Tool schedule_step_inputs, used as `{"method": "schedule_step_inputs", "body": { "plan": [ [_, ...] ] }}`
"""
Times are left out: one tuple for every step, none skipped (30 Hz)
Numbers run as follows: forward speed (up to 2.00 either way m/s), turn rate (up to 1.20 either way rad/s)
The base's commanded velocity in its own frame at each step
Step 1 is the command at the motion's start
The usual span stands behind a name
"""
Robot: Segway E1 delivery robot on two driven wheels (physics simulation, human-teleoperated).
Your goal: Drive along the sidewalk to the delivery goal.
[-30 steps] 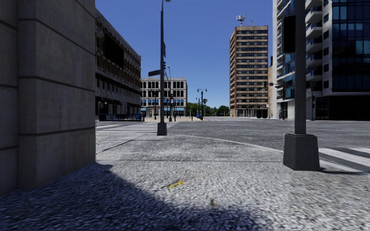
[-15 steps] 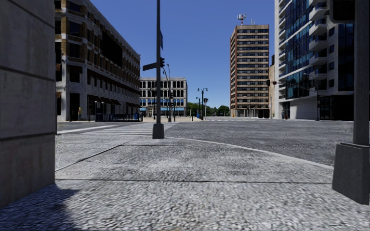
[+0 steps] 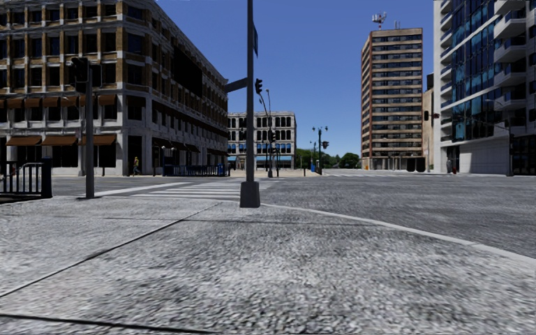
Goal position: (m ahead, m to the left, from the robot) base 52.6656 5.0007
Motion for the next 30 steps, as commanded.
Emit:
{"method": "schedule_step_inputs", "body": {
  "plan": [
    [2.00,0.35],
    [2.00,0.35],
    [2.00,0.35],
    [2.00,0.35],
    [2.00,0.35],
    [2.00,0.35],
    [2.00,0.35],
    [2.00,0.35],
    [2.00,0.35],
    [2.00,0.35],
    [2.00,0.35],
    [2.00,0.35],
    [2.00,0.35],
    [2.00,0.35],
    [2.00,0.35],
    [2.00,0.35],
    [2.00,0.35],
    [2.00,0.35],
    [2.00,0.35],
    [2.00,0.35],
    [2.00,0.35],
    [2.00,0.36],
    [2.00,0.36],
    [2.00,0.37],
    [2.00,0.37],
    [2.00,0.37],
    [2.00,0.37],
    [2.00,0.38],
    [2.00,0.39],
    [2.00,0.39]
  ]
}}
